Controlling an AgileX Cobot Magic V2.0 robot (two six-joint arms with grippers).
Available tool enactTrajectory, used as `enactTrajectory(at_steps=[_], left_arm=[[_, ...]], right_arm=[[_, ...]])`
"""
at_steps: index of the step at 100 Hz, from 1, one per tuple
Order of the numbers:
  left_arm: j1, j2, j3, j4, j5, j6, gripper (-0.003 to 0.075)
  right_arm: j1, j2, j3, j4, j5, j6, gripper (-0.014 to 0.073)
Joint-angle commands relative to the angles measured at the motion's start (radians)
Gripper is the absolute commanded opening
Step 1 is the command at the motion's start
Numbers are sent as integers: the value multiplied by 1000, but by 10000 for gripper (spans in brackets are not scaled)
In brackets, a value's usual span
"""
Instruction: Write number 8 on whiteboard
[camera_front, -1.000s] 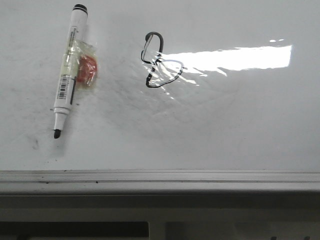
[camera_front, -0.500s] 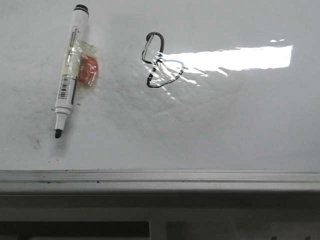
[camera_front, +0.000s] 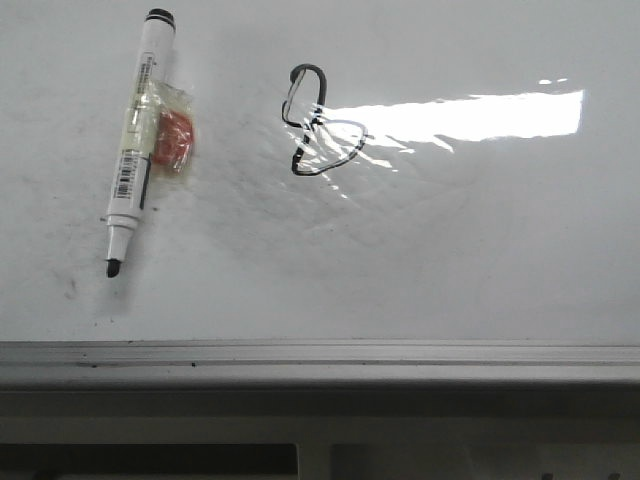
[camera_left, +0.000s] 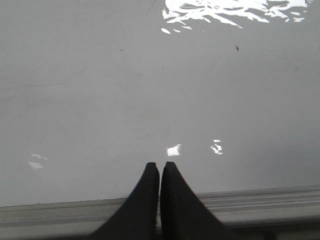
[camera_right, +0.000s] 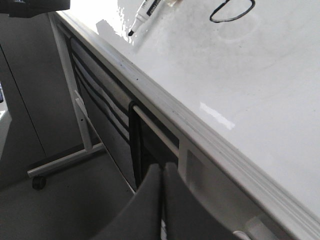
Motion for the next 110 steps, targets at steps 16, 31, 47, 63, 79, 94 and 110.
enactTrajectory(at_steps=[16, 31, 47, 63, 79, 94, 110], left_arm=[[2, -26, 39, 3, -48, -1, -20], [2, -26, 39, 3, -48, -1, -20], [2, -26, 39, 3, -48, -1, -20], [2, -26, 39, 3, -48, -1, -20], [2, -26, 39, 3, -48, -1, -20], [2, -26, 39, 3, -48, -1, -20], [2, -26, 39, 3, -48, -1, -20]], right_arm=[[-4, 3, -27, -7, -79, -8, -63], [-4, 3, -27, -7, -79, -8, -63], [-4, 3, -27, -7, -79, -8, -64], [-4, 3, -21, -7, -81, -8, -63], [-72, 3, 19, -7, -97, -8, -64], [-257, 3, 19, 22, -131, -8, -64], [-468, -74, 19, 30, -154, -8, -64]])
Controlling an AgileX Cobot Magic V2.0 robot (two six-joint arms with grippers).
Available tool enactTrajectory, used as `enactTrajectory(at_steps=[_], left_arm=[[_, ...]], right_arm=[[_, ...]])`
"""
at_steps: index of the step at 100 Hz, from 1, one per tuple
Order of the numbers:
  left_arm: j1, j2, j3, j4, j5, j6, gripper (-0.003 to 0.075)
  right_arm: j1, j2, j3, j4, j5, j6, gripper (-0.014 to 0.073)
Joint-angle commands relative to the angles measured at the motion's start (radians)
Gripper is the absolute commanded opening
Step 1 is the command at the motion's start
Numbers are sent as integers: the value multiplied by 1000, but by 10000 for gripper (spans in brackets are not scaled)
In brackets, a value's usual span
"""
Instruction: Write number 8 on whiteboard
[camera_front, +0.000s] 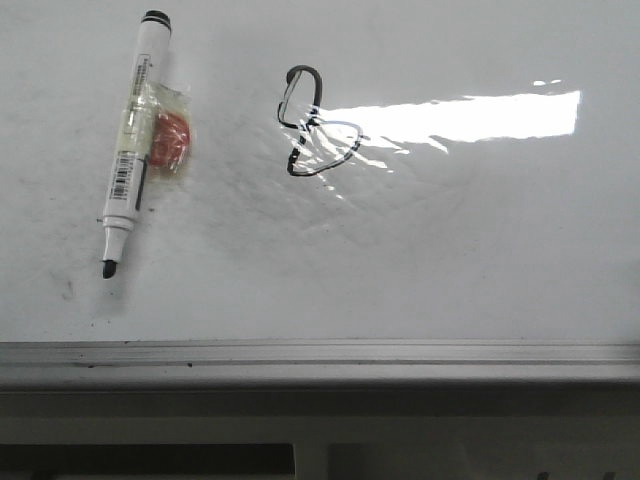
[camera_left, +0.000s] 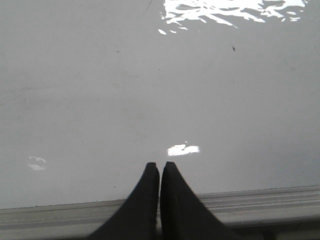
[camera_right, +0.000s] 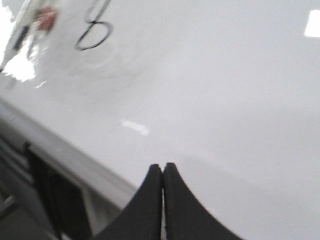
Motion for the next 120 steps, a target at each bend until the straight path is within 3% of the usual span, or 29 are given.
enactTrajectory(at_steps=[1, 17, 36, 46, 70, 120], left_arm=[[2, -26, 39, -1, -48, -2, -20], [2, -26, 39, -1, -48, -2, -20], [2, -26, 39, -1, -48, -2, -20], [2, -26, 39, -1, -48, -2, -20], [2, -26, 39, -1, -48, -2, -20], [2, -26, 39, -1, -48, -2, -20]], right_arm=[[-93, -61, 12, 3, -86, -8, -63], [-282, -239, 12, 6, 44, -5, -63], [-544, -288, 12, 16, 165, 2, -64], [-627, -296, 12, 23, 219, 2, -63], [-648, -332, 12, 28, 371, 6, -63], [-648, -332, 12, 28, 373, 2, -63]])
